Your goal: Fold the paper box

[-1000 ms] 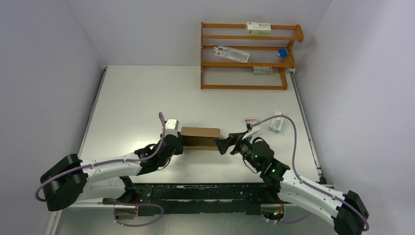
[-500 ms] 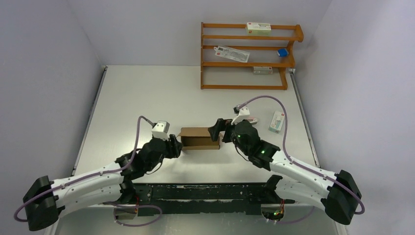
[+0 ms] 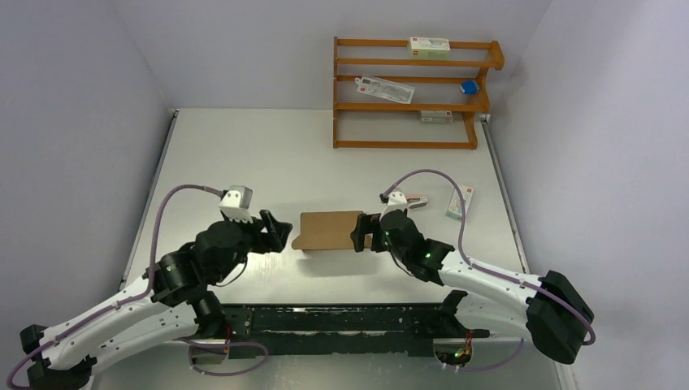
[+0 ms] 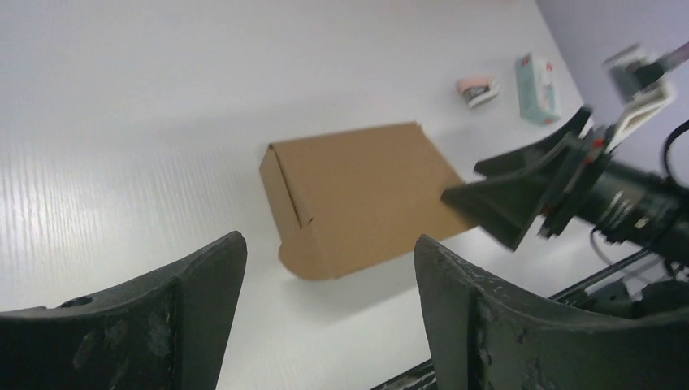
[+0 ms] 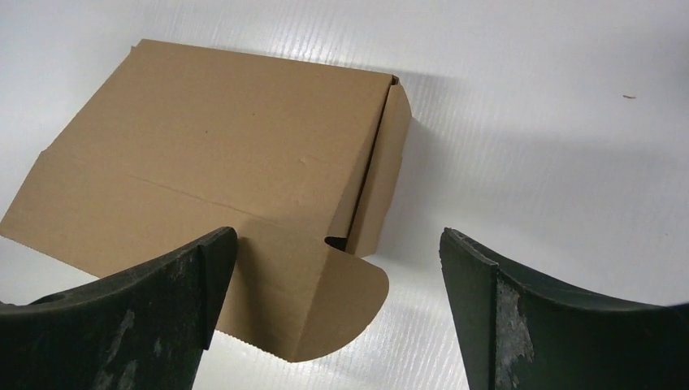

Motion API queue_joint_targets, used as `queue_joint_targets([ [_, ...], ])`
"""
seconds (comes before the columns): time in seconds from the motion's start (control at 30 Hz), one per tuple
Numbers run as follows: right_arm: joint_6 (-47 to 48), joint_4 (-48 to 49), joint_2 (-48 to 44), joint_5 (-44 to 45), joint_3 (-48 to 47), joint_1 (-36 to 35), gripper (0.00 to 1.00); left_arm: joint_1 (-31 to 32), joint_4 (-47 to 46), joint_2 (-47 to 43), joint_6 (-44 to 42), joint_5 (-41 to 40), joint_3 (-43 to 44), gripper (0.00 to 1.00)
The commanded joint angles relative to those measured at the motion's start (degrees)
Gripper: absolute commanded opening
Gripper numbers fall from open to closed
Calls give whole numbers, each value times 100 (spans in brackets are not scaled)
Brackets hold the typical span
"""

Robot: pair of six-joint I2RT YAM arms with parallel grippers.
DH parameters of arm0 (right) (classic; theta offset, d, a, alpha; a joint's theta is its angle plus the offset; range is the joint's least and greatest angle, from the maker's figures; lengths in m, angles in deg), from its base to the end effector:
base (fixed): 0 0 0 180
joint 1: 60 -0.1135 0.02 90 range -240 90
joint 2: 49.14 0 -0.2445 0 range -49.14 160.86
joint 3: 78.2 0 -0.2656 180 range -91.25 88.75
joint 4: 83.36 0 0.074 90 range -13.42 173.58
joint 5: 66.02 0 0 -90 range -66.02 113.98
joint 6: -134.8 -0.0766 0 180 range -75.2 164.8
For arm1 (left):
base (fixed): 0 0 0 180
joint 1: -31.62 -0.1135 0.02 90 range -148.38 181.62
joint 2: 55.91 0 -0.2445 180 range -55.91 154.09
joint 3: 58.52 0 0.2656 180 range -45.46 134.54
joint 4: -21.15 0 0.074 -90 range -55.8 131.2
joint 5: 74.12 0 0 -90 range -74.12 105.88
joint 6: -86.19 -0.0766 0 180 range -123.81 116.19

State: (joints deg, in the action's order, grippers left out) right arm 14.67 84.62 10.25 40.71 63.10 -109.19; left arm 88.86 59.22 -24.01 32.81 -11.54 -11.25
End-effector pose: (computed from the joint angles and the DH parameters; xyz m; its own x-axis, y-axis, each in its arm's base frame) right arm 0.1918 0.1884 0.1505 -0.5898 0.0524 -0.8058 -0.3127 0.9052 0.2878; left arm 0.1376 -0.1487 0.2583 -0.4757 -0.2392 -0.8464 0.2900 0.8658 -0.4077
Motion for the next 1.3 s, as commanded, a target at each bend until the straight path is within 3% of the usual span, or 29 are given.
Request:
queue_joint_targets([
  [0.0,87,273,97,-54,78,6,100,25,68,371,-299,-323,375,79],
  [0.33,17,521,-21,-236,109,199,98,-314,-1148,2155,-498,68,303,76],
  [0.57,-19,942,279,-492,371,346,89,-1080,-2004,2740,-463,1344,-175,67],
  [0.9,-157,1549,564,-667,873,357,80,-1144,-2895,3226,-194,1824,-1028,56],
  [1.27,-197,1979,773,-885,1100,358,61,-1175,-3054,3148,-158,1571,-1429,46],
])
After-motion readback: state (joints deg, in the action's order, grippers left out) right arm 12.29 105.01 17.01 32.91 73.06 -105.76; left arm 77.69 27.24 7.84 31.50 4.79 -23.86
